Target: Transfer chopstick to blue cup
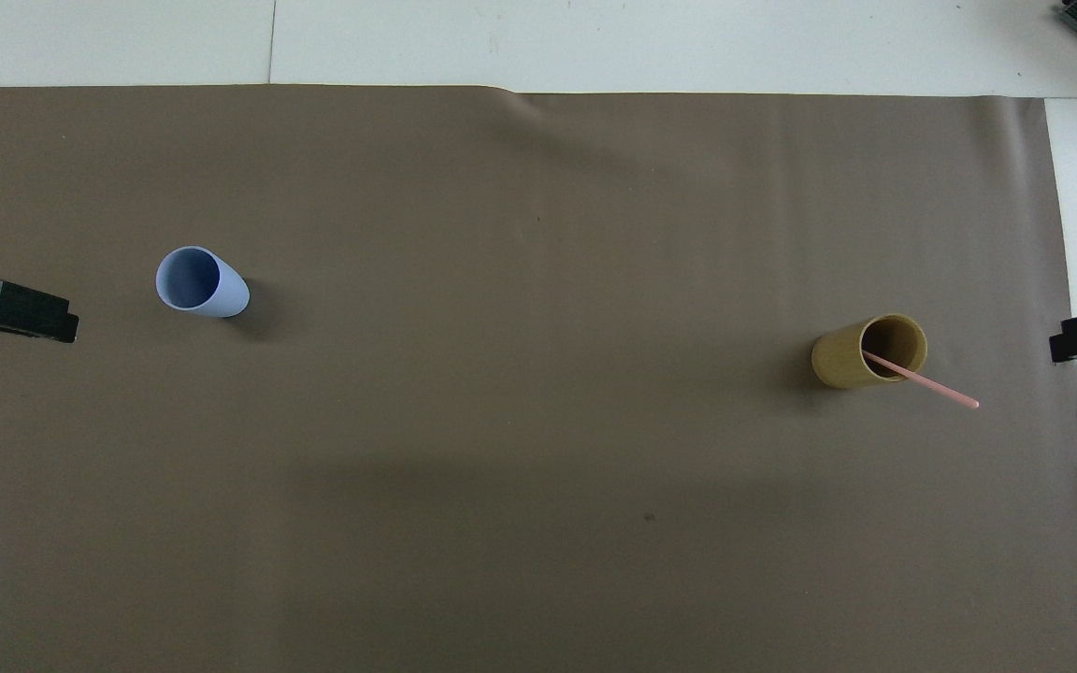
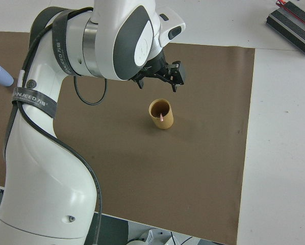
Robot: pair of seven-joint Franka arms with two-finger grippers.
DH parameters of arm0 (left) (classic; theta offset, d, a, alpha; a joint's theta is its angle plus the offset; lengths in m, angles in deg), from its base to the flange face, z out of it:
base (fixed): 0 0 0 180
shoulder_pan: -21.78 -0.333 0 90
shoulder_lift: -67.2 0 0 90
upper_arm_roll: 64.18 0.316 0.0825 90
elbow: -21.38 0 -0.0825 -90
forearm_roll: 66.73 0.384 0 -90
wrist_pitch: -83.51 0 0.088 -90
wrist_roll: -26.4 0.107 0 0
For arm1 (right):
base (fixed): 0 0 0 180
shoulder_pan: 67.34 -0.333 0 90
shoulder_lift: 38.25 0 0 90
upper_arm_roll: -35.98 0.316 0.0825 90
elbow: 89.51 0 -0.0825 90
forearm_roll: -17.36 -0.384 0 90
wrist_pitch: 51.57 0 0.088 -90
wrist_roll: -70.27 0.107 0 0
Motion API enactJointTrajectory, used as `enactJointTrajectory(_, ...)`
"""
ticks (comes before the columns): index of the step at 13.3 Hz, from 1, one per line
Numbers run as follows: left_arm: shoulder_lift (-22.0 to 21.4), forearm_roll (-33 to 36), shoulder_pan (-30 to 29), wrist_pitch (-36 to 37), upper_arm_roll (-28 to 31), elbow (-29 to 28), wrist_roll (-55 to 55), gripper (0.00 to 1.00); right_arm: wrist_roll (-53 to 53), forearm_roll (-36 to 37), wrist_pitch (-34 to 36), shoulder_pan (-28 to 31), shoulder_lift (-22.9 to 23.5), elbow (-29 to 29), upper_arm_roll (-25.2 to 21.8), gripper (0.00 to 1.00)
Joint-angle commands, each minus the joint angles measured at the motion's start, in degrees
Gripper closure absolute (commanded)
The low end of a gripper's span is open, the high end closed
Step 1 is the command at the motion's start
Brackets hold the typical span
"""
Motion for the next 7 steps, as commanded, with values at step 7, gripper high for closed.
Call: enactJointTrajectory(7,-1.89,0.71,0.66,-1.39,0.21,-2.46,-0.18,0.00,-2.62,0.13,-1.13,0.55,-1.34,-1.82,0.25,0.00)
